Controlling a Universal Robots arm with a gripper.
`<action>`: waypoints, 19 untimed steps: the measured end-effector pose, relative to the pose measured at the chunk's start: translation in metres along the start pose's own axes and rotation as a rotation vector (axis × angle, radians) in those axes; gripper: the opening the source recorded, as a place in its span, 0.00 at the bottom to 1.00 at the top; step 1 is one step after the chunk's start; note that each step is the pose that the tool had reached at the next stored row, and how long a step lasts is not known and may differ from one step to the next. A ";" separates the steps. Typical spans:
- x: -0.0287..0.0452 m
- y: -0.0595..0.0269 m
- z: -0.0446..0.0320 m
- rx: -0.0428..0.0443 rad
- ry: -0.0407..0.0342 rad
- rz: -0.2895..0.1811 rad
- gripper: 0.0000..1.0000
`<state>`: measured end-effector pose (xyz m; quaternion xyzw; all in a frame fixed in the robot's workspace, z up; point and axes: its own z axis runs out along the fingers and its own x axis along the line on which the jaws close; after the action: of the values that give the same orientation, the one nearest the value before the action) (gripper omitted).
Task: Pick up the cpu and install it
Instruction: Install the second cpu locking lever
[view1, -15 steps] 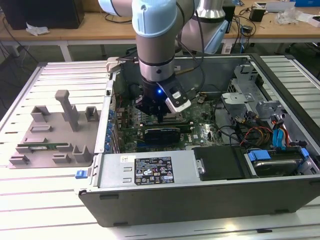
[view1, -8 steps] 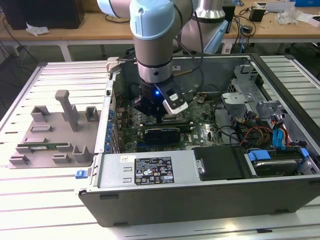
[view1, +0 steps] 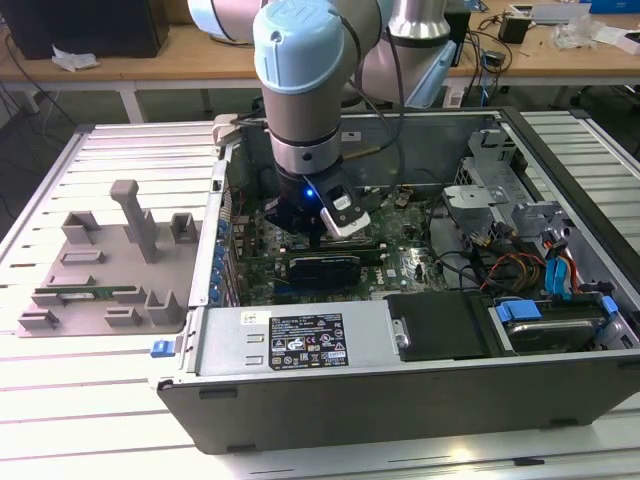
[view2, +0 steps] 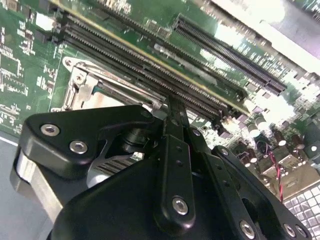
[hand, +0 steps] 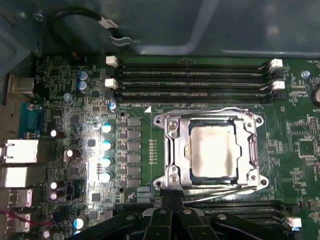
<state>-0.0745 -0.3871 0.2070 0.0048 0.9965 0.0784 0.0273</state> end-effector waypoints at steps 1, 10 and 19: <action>0.0000 -0.0015 -0.0002 -0.0009 -0.0001 0.001 0.11; 0.0016 -0.0051 0.0021 -0.0576 -0.0005 0.009 0.11; 0.0059 -0.0063 0.0085 -0.1000 -0.0019 0.021 0.11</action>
<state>-0.0799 -0.3919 0.1973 0.0138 0.9912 0.1284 0.0276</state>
